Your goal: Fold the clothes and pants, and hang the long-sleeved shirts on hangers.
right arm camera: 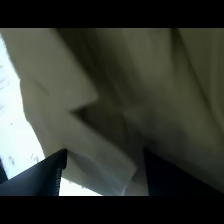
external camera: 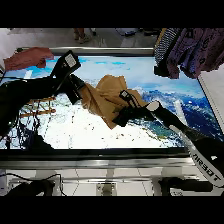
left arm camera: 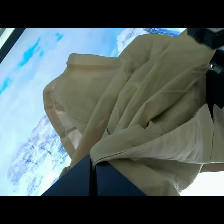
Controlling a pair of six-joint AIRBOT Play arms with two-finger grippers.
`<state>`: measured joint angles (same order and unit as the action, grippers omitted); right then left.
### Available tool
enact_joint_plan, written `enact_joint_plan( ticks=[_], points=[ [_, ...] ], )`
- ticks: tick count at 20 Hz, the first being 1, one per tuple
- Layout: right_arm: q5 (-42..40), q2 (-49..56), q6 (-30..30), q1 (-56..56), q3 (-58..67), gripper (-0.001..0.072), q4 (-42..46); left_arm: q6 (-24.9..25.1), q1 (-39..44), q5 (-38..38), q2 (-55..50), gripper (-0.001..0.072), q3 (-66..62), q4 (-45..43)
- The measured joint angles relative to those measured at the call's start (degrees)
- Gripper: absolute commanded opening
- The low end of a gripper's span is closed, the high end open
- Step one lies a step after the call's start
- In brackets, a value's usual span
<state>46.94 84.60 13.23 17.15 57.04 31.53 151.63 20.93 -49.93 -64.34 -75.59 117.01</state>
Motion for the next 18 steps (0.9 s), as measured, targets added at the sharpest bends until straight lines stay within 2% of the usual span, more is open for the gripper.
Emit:
enact_joint_plan(
  ticks=[1,3,4,8,14,18],
  points=[
    [-0.52,0.35,-0.98,0.46,0.02,0.0459,-1.31,0.00,0.00,0.02,0.00,0.0023,0.00,0.00],
    [1.01,0.79,-2.82,1.09,0.52,0.0118,-3.21,0.00,-0.02,0.04,0.00,0.0023,0.00,-0.02],
    [3.08,0.90,-3.52,1.31,1.03,0.0031,-3.98,0.00,-0.02,0.04,0.00,0.0023,0.00,-0.04],
    [11.56,0.28,-3.61,1.57,4.20,0.0028,-4.85,-0.33,-0.07,0.55,0.00,0.0023,0.00,-1.16],
    [16.11,-9.79,4.79,-4.92,14.58,0.0025,-1.70,-9.70,-0.09,7.39,0.52,0.0023,-3.82,-13.31],
    [16.92,-16.94,10.21,-12.35,26.49,0.0024,-1.11,-12.50,-0.07,11.28,0.81,0.0023,-12.07,-17.29]
  ],
)
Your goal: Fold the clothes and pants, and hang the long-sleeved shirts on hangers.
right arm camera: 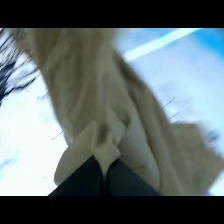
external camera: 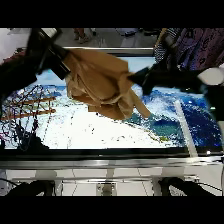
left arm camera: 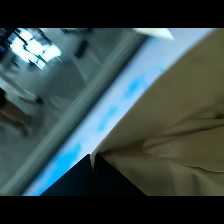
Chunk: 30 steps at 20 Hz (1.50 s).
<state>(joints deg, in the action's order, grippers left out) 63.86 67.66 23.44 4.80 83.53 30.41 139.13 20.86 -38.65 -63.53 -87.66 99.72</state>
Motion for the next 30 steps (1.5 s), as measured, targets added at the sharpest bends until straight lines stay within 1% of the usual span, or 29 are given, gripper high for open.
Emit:
enact_joint_plan(
  ticks=[3,6,8,10,12,15,21,22,23,24,25,28,29,30],
  points=[
    [0.39,-2.97,4.04,-3.69,8.68,0.0024,-0.13,-0.72,0.04,2.40,0.09,0.0023,-7.91,-1.03],
    [1.18,-4.31,6.93,-5.25,14.60,0.0024,-0.26,-0.96,0.09,3.15,0.11,0.0023,-14.40,-1.62],
    [2.08,-4.55,8.85,-5.70,16.61,0.0025,0.37,-1.05,0.17,2.01,-0.09,0.0023,-16.63,-1.90],
    [3.69,-4.26,11.08,-5.95,17.55,0.0025,1.73,-1.18,0.22,-0.76,-1.27,0.0023,-17.79,-1.88],
    [5.90,-3.52,13.22,-6.08,17.29,0.0025,3.41,-1.49,0.24,-3.87,-3.61,0.0023,-18.40,-0.59],
    [8.22,-2.71,15.15,-6.14,13.68,0.0024,5.14,-2.36,0.66,-7.85,-9.05,0.0023,-18.80,1.60],
    [8.74,-2.29,16.22,-6.21,1.97,0.0025,7.17,-5.70,2.49,-12.83,-20.59,0.0024,-18.93,5.09],
    [8.46,-2.27,16.22,-6.21,0.46,0.0025,7.32,-5.95,2.84,-13.73,-22.08,0.0048,-18.93,6.14],
    [8.02,-2.27,16.22,-6.21,-0.85,0.0025,7.43,-6.12,3.10,-14.36,-23.28,0.0169,-18.93,7.19],
    [7.82,-2.27,16.20,-6.21,-1.75,0.0025,7.61,-6.43,3.30,-14.97,-24.17,0.0260,-18.93,8.35],
    [7.61,-2.27,16.20,-6.21,-2.47,0.0025,7.63,-7.02,3.34,-15.19,-24.70,0.0304,-18.95,9.14],
    [7.26,-2.27,16.04,-6.21,-3.61,0.0025,7.91,-9.51,2.29,-16.94,-23.82,0.0314,-18.95,10.47],
    [7.17,-2.27,16.02,-6.21,-3.78,0.0025,7.98,-10.67,1.42,-17.75,-22.69,0.0375,-18.97,10.78],
    [7.13,-2.27,16.00,-6.21,-3.91,0.0025,8.02,-12.07,0.15,-19.19,-21.18,0.0376,-18.99,11.06]
  ],
)
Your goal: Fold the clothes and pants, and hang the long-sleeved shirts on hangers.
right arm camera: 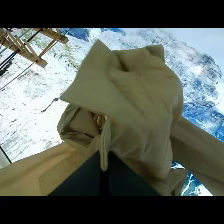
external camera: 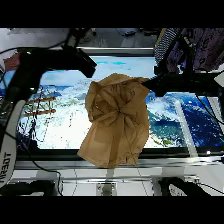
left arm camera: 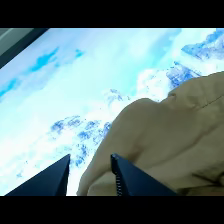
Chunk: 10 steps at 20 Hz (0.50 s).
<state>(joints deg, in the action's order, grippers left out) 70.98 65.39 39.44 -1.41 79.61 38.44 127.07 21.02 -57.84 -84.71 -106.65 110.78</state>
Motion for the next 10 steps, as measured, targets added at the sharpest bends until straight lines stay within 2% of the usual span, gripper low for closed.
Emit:
enact_joint_plan(
  ticks=[1,3,7,10],
  points=[
    [-0.02,0.00,-0.02,0.00,-0.11,0.0025,0.04,-1.53,-1.81,-2.03,1.66,0.0373,0.00,0.11],
    [-0.04,0.00,-0.31,0.00,-0.22,0.0026,0.11,-4.24,-6.49,-6.47,4.68,0.0316,0.07,0.11],
    [-0.04,0.00,-1.20,0.00,-0.33,0.0026,0.20,-11.54,-20.46,-16.44,8.09,0.0318,3.72,-4.48],
    [-0.04,0.00,-2.36,0.00,-0.33,0.0026,0.20,-15.08,-31.45,-20.28,8.85,0.0319,11.45,-2.93]
  ],
)
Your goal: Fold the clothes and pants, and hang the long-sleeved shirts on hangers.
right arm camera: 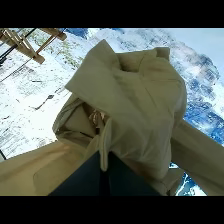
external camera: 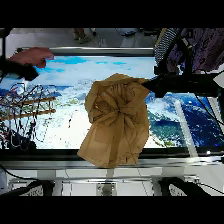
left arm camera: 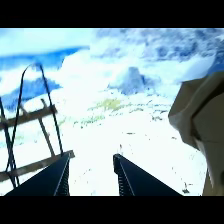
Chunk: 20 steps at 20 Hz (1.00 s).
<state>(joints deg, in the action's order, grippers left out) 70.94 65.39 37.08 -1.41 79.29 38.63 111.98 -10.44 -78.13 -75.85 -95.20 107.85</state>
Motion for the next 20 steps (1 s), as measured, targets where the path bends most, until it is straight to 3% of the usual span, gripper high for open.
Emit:
enact_joint_plan(
  ticks=[3,9,19,20],
  points=[
    [0.00,0.00,-0.96,0.00,0.00,0.0026,0.02,-1.46,-6.58,-1.36,0.26,0.0319,9.70,0.72],
    [0.26,0.00,-1.84,0.00,0.00,0.0026,0.22,-2.36,-10.21,0.61,-0.31,0.0320,25.53,-3.23],
    [1.44,0.04,-2.03,0.00,0.00,0.0027,0.22,-2.47,-10.67,7.82,-6.12,0.0316,31.08,-5.62],
    [1.51,0.02,-2.03,0.00,0.00,0.0027,0.22,-2.47,-10.67,8.52,-7.04,0.0187,31.12,-5.44]
  ],
)
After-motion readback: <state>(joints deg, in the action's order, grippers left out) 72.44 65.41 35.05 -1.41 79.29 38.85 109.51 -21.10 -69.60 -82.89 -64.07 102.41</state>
